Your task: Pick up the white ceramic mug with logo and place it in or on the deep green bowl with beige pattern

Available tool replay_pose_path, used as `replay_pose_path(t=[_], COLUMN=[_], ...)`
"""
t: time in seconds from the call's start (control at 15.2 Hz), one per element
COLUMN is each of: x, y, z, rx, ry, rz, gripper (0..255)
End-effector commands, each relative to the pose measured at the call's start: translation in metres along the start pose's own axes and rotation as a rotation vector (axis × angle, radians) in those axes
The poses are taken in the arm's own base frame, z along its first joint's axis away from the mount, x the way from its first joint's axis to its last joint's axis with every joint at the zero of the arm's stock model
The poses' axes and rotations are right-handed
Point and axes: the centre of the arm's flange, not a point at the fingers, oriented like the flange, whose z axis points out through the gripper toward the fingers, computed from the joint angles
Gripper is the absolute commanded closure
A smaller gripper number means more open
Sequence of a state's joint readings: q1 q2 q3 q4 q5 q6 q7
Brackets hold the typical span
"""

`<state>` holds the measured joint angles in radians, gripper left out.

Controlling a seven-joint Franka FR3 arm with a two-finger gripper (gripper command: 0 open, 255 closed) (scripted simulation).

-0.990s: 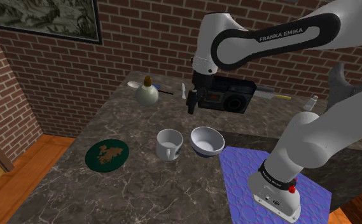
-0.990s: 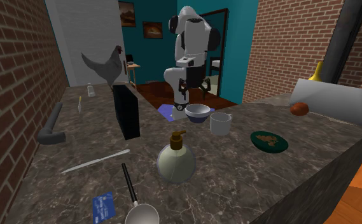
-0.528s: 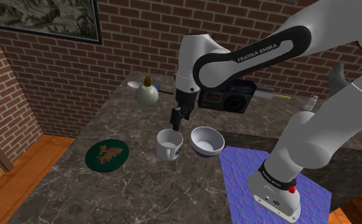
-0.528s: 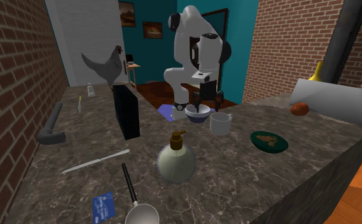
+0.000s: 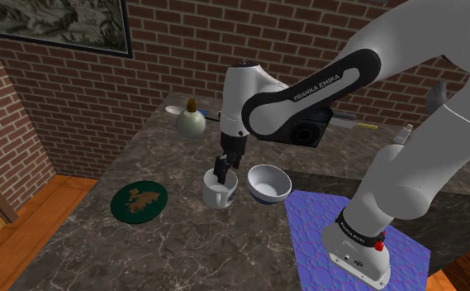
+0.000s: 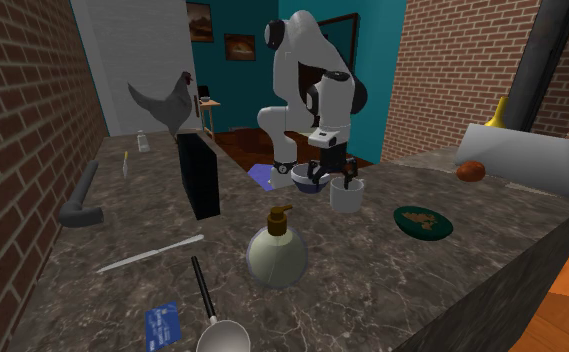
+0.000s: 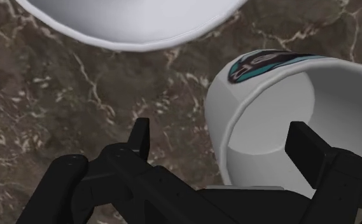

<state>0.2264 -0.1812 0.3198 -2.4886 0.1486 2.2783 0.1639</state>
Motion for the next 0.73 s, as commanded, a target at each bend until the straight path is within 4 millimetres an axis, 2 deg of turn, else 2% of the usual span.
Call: replay_pose_path(t=[0.0, 0.53, 0.59, 0.66], x=[0.0005, 0.0005, 0.0005, 0.0005], y=[-0.0009, -0.0009, -0.0009, -0.0009], z=[0.0135, 0.0134, 0.0134, 0.0134], rx=[0.0, 0.0, 0.0, 0.0], ry=[0.001, 0.001, 0.001, 0.001], rz=[0.0, 0.0, 0.0, 0.0], gripper=[0, 0, 255, 255])
